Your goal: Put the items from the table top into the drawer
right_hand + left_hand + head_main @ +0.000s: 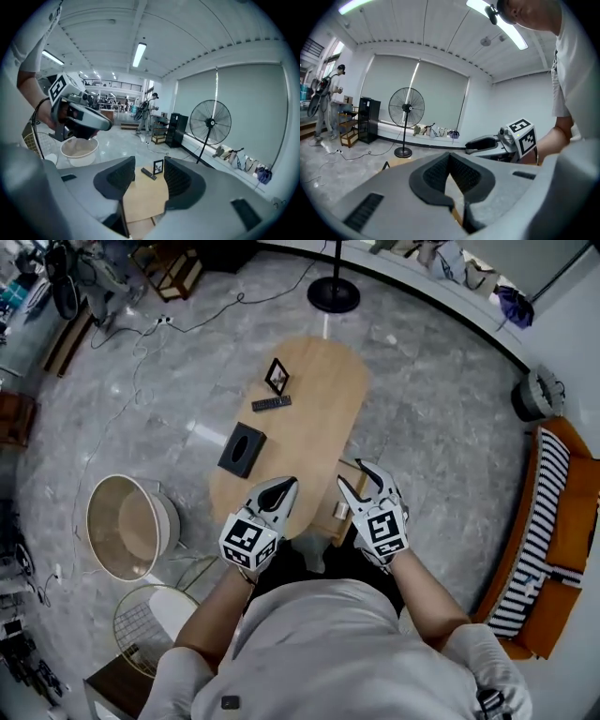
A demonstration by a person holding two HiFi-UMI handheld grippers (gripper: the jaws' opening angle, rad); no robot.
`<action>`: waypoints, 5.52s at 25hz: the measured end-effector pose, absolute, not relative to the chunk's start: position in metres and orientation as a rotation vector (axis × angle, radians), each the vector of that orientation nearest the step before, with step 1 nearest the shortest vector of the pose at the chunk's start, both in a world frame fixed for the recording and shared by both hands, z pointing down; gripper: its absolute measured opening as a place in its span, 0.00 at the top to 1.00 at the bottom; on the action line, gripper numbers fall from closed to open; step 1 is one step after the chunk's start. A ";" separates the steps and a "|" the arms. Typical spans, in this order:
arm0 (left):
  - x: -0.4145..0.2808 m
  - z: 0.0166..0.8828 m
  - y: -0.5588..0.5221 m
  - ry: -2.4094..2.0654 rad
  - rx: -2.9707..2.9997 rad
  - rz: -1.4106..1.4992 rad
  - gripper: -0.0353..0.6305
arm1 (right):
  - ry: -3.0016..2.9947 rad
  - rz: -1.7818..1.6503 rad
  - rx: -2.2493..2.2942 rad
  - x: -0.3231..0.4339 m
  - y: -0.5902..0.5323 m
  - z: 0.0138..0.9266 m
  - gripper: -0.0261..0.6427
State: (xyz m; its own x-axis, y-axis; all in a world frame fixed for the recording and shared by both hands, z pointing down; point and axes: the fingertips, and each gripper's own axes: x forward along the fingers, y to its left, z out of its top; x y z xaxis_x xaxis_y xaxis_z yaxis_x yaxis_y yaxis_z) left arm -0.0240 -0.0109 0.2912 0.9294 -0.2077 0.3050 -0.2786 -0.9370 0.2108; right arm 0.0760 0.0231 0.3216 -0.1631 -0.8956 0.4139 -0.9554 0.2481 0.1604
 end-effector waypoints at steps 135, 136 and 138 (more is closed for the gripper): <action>-0.065 0.672 -0.312 -0.781 2.380 0.462 0.93 | -1.951 0.264 0.735 0.025 -0.409 0.857 0.73; -0.066 0.673 -0.312 -0.779 2.381 0.462 0.93 | -1.952 0.264 0.734 0.025 -0.409 0.857 0.74; -0.067 0.673 -0.311 -0.776 2.381 0.459 0.93 | -1.951 0.259 0.731 0.023 -0.410 0.856 0.75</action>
State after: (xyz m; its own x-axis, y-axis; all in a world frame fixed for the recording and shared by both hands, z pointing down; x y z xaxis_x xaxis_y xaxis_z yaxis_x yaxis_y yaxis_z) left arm -0.0666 -0.3110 0.6733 0.7707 -0.4200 0.4792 -0.6223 -0.6577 0.4244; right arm 0.0233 -0.4097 0.8564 -0.3217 -0.3804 0.8671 -0.5936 0.7945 0.1284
